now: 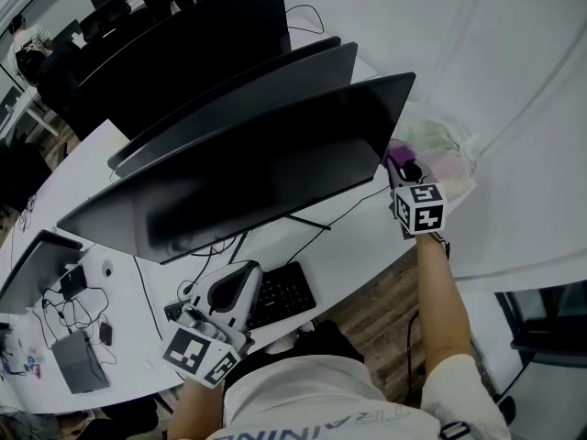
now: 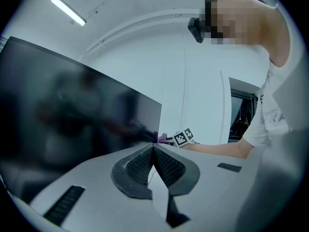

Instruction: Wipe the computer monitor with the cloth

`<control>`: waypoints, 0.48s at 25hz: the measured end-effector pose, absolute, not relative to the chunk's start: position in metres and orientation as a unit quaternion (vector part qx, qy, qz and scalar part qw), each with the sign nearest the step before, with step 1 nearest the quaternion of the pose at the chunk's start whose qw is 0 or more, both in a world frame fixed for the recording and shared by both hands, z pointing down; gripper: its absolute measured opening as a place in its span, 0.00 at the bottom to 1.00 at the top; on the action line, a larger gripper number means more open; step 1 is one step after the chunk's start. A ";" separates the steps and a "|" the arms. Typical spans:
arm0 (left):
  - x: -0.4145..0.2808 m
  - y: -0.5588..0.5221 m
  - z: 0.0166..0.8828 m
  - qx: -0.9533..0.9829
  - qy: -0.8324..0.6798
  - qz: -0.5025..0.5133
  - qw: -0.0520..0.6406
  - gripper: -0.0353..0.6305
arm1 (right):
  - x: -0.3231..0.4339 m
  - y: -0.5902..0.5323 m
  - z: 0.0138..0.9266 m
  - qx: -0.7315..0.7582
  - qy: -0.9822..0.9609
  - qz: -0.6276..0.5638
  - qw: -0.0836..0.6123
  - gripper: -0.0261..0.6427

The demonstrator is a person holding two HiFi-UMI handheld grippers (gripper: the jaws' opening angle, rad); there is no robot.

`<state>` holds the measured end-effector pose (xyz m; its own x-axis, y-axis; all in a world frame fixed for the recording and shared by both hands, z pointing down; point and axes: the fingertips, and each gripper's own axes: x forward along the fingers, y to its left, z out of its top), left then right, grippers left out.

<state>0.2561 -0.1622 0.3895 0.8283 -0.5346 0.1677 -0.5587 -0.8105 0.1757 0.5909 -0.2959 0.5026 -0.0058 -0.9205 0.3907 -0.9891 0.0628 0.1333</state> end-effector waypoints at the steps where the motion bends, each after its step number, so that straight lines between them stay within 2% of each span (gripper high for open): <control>1: 0.255 -0.162 0.390 0.949 -0.289 0.056 0.109 0.06 | 0.591 -0.296 0.508 0.678 -0.703 0.093 0.194 0.13; 12: 0.248 -0.159 0.391 0.946 -0.297 0.069 0.111 0.06 | 0.594 -0.292 0.575 0.671 -0.695 0.148 0.214 0.13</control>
<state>0.2483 -0.1592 0.3915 0.8134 -0.5472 0.1972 -0.5780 -0.7986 0.1682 0.5944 -0.2917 0.5748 -0.0086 -0.8682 0.4961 -0.9950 0.0569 0.0823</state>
